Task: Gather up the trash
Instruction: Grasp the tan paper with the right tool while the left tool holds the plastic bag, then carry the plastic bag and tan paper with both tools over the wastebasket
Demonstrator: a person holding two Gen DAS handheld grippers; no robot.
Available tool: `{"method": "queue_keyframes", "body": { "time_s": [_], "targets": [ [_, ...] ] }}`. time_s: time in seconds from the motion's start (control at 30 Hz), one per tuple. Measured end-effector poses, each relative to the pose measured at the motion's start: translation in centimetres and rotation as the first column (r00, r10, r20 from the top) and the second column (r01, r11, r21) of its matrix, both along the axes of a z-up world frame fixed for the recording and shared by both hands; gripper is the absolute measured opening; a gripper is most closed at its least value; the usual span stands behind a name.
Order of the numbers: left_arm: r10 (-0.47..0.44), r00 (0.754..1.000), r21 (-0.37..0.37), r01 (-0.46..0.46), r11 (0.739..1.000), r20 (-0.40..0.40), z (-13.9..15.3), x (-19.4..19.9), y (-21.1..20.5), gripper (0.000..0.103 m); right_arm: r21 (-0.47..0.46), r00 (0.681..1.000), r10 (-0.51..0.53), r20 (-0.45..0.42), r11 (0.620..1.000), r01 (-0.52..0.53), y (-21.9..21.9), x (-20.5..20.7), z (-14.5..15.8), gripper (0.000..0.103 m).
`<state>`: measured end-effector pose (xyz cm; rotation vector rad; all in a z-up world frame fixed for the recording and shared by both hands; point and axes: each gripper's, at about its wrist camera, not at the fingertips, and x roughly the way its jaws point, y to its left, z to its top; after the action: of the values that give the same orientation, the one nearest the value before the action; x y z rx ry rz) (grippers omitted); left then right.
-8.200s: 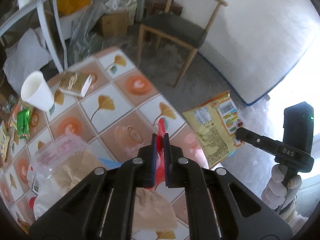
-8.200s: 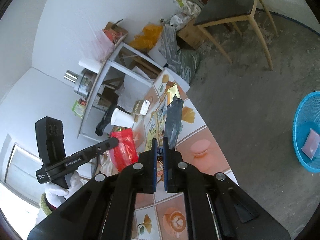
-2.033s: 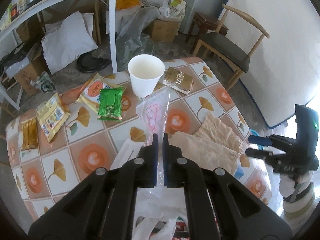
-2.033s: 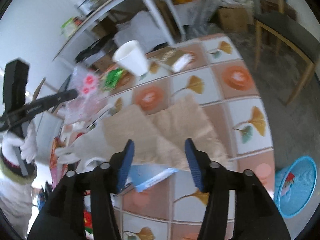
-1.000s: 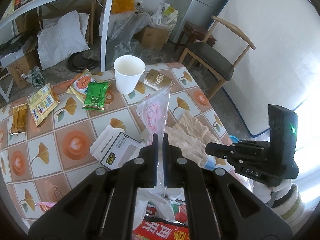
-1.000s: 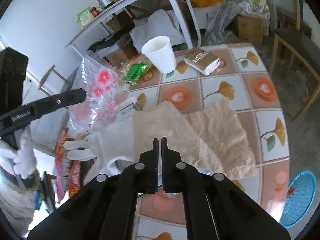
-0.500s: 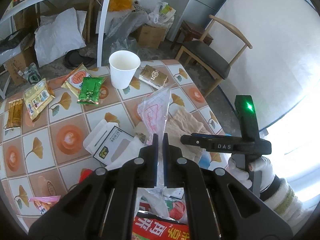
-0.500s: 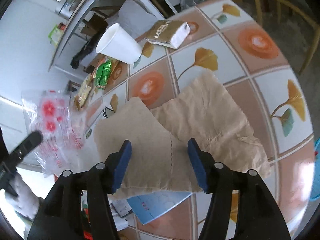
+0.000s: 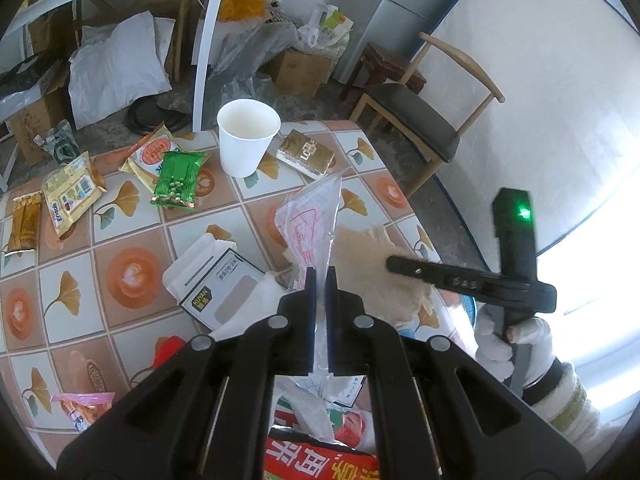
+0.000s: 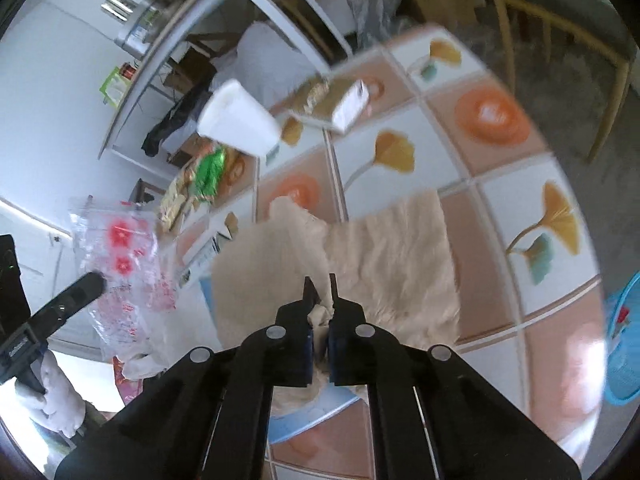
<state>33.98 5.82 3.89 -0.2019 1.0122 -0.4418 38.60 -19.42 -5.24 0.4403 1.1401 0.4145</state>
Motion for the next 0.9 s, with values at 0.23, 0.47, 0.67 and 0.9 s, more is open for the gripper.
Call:
{"method": "queue_keyframes", "body": {
  "time_s": [0.23,0.47,0.67,0.9],
  "targets": [
    [-0.001,0.999,-0.016,0.002,1.000,0.043,1.7,-1.2,-0.2,0.003,-0.015,0.986,-0.023,0.163,1.000,0.026,-1.3,-2.2,6.4,0.005],
    [-0.019,0.996,-0.055,0.024,0.998,0.082,4.0,-2.8,-1.0,0.003,0.037,0.965,-0.050,0.257,0.998,0.042,-3.3,-5.3,11.3,0.005],
    [-0.058,0.991,-0.090,0.069,0.994,0.118,5.8,-4.7,-3.1,0.003,0.100,0.955,-0.084,0.283,0.993,0.058,-5.1,-8.0,13.5,0.005],
    [-0.108,0.986,-0.133,0.125,0.983,0.130,6.4,-6.3,-6.7,0.003,0.144,0.948,-0.126,0.292,0.986,0.086,-7.5,-10.7,14.5,0.005]
  ]
}}
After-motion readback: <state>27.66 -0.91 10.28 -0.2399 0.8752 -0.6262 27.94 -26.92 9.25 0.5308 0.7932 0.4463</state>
